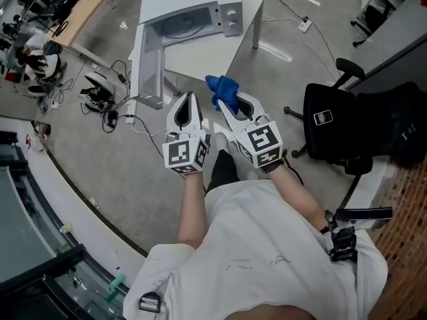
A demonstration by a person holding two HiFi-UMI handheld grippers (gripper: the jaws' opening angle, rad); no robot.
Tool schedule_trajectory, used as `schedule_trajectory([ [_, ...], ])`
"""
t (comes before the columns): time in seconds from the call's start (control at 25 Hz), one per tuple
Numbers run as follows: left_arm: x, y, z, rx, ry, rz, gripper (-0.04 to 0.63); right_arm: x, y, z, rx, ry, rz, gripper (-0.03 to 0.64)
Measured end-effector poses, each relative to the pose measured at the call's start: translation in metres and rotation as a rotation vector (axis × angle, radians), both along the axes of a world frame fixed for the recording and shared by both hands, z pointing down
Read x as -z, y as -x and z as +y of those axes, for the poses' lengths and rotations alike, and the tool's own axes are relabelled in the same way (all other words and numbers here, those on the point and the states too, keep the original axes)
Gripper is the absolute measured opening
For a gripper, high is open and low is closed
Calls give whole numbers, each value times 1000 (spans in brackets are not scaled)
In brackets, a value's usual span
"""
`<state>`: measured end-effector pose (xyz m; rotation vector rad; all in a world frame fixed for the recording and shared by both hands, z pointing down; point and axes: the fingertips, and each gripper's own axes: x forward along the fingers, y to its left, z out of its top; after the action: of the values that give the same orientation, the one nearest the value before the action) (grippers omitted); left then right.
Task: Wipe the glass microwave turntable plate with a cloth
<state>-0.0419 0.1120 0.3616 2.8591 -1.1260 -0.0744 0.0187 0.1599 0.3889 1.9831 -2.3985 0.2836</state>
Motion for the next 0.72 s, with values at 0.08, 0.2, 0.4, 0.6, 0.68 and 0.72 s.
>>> schedule_trajectory([
  [0.08, -2, -18, -33, -34, 4, 8, -2, -5, -11, -29, -23, 13, 1, 94],
  [0.2, 1, -40, -82, -80, -5, 10, -2, -4, -28, -74, -60, 17, 3, 94],
  [0.4, 2, -68, -151, -151, 9, 28, -2, -1, -50, -134, -133, 33, 10, 94],
  [0.6, -6, -98, -191, -234, 23, 32, -2, -9, -71, -174, -198, 55, 22, 94],
  [0.68, -9, -108, -200, -255, 29, 43, -2, -13, -76, -183, -208, 69, 37, 94],
  [0.72, -12, -112, -204, -264, 37, 45, -2, -15, -78, -186, -213, 78, 42, 94],
])
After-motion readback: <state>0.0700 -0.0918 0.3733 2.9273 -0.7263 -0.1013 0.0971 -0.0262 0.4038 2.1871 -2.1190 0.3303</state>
